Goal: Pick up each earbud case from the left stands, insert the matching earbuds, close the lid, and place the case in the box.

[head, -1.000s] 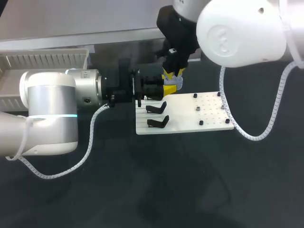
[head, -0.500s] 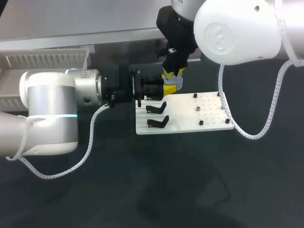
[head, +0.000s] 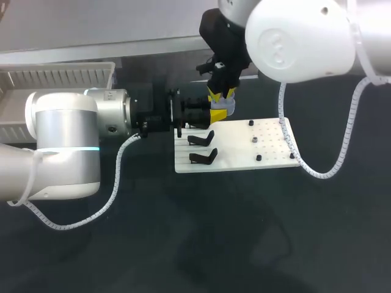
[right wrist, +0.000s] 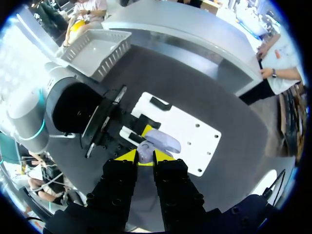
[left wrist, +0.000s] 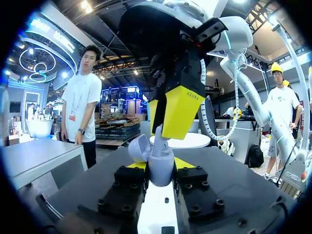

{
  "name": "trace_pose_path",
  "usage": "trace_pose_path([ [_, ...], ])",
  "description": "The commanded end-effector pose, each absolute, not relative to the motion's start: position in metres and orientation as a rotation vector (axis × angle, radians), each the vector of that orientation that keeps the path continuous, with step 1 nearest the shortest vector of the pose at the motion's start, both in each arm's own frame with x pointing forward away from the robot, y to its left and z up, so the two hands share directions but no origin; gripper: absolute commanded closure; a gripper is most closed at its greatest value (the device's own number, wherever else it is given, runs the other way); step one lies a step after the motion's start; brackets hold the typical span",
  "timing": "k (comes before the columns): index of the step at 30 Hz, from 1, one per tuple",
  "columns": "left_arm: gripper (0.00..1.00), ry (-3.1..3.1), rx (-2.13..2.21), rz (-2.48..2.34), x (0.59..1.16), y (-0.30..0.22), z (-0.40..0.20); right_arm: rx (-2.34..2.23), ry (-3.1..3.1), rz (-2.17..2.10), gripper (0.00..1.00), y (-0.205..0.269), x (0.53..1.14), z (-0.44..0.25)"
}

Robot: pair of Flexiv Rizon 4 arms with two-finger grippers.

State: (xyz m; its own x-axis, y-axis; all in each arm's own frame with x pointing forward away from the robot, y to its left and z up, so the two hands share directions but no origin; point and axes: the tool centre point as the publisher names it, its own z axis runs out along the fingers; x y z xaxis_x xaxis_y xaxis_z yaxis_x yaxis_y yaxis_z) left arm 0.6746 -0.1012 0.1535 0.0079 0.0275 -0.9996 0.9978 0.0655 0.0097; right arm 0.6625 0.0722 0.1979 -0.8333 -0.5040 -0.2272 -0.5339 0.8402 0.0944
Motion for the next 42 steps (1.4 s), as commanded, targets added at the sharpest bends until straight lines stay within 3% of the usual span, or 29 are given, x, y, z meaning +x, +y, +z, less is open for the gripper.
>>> trace_pose_path([
  [1,1.0,1.251,1.181,-1.139,0.674,-0.1011,0.1529,-0.813,2.834,0.227,1.0,0.0733,0.667,0.1975],
  [26,1.0,1.251,1.181,-1.139,0.674,-0.1011,0.1529,-0.864,2.869,0.191,1.0,0.0714,0.6677,0.1878],
  [27,1.0,1.251,1.181,-1.139,0.674,-0.1011,0.1529,-0.866,2.869,0.192,0.89,0.0714,0.6677,0.1877],
  [29,1.0,1.251,1.181,-1.139,0.674,-0.1011,0.1529,-0.863,2.87,0.19,0.79,0.0715,0.6676,0.1877],
  [36,1.0,1.251,1.181,-1.139,0.674,-0.1011,0.1529,-0.859,2.869,0.181,0.71,0.0721,0.6671,0.189],
  [42,1.0,1.251,1.181,-1.139,0.674,-0.1011,0.1529,-0.856,2.871,0.18,0.71,0.0729,0.6663,0.1897],
])
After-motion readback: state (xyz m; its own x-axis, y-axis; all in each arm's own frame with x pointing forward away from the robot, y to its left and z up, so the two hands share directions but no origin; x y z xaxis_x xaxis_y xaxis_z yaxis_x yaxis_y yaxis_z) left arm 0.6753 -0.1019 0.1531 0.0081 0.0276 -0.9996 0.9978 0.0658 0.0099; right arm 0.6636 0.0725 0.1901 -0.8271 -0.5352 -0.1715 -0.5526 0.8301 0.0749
